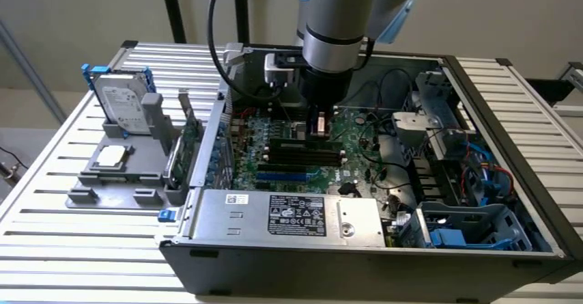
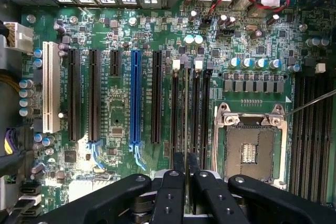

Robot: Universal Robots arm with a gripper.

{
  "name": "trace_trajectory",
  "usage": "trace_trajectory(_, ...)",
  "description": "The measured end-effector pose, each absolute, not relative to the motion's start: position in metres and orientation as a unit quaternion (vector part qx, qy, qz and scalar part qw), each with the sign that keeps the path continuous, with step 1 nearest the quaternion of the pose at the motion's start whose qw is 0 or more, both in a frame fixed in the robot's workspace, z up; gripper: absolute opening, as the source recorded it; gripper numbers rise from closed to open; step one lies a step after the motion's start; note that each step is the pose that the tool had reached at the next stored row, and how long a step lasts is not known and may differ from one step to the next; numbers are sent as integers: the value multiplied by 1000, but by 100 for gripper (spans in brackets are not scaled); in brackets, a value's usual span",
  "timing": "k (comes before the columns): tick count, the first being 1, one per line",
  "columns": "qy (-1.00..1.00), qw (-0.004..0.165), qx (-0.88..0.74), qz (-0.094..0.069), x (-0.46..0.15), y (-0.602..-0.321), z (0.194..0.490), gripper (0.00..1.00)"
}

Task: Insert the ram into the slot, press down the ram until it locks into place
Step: 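Insert the ram into the slot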

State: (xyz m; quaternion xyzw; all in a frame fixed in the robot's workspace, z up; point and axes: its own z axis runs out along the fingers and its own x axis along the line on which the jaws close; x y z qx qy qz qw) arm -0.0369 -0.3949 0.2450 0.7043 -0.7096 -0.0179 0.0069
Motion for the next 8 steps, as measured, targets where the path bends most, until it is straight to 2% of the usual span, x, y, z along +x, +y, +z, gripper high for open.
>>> trace_trajectory(8,-712,6,702,-17,-37,-396,244,13)
